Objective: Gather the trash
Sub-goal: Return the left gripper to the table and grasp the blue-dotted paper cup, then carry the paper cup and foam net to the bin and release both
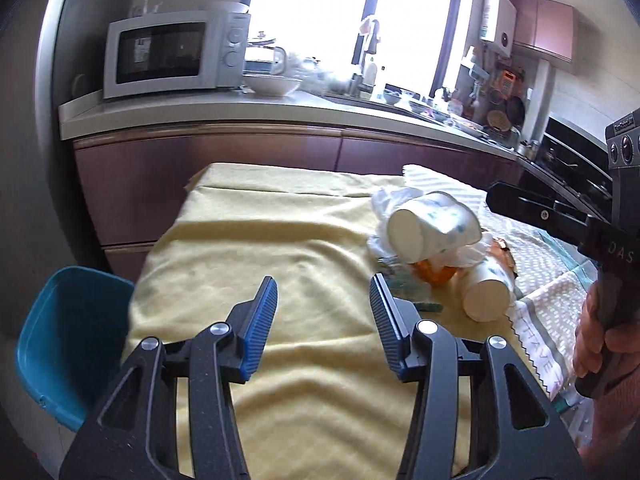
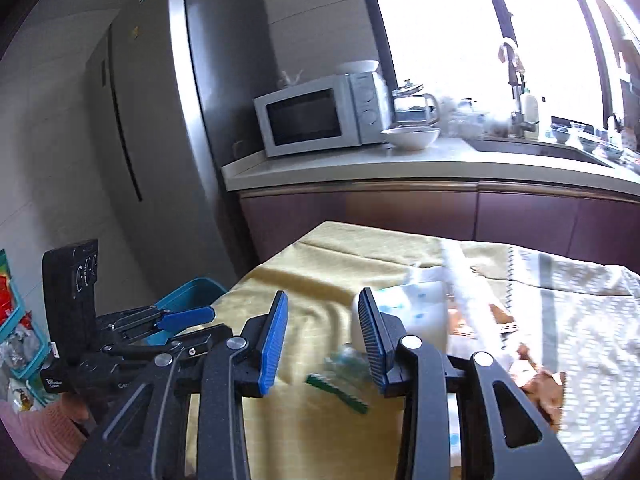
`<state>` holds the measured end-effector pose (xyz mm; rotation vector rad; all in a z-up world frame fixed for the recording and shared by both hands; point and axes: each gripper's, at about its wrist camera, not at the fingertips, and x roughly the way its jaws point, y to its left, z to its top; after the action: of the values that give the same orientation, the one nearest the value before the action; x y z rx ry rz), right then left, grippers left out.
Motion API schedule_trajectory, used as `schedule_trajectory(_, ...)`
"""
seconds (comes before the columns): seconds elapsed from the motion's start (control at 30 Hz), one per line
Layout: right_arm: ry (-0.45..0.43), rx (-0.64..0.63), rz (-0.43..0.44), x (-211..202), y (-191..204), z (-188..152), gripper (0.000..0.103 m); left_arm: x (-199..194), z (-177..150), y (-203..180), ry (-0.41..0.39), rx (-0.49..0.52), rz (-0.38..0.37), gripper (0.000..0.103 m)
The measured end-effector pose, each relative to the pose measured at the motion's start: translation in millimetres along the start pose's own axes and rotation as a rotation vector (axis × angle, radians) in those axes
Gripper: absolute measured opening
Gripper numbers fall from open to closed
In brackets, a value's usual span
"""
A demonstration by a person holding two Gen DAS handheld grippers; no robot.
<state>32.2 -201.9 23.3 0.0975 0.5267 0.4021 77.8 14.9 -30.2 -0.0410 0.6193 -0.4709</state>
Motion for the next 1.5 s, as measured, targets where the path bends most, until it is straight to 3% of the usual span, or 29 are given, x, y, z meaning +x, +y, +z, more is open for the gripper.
schedule_trajectory(0.2,-0.015,0.064,-0.12,1.0,-57.7,6.1,0.035,34.5,16.0,-47.0,0.037,0.06,-0.08,0.049)
schedule_trajectory(0.5,0.049,0.071,-0.13,31.3,-78.6,0.6,0.038,78.1,33.8,-65.8,0.128,0.026,-0.14,0.048)
schedule_trajectory(0.63,0.06,0.081,-0.127,38.4,-81.8,-0.9,0.037,93.8,38.2,-63.0,0.169,-0.011,-0.165,0.043)
schedule_trajectory(0.77,0.063,0.084,-0.118,38.5,-83.2,-1.4,0.03,105.2,41.7,-59.5,0.196,-0.044,-0.202,0.028)
schedule_trajectory(0.93,0.078,0.101,-0.093,39.7,-85.8,-5.0,0.019,110.2,42.5,-59.0,0.194,-0.066,-0.238,0.023)
schedule_trajectory(1.2,0.072,0.122,-0.068,34.6,-88.3,-7.0,0.017,114.3,45.2,-56.8,0.188,-0.079,-0.26,0.025)
schedule_trajectory(1.33,0.066,0.138,-0.068,31.5,-92.2,-8.1,0.017,113.2,43.7,-54.7,0.176,-0.082,-0.274,0.015)
schedule_trajectory(1.5,0.053,0.15,-0.068,25.7,-95.4,-8.1,0.015,102.5,42.7,-59.6,0.149,-0.055,-0.285,0.009)
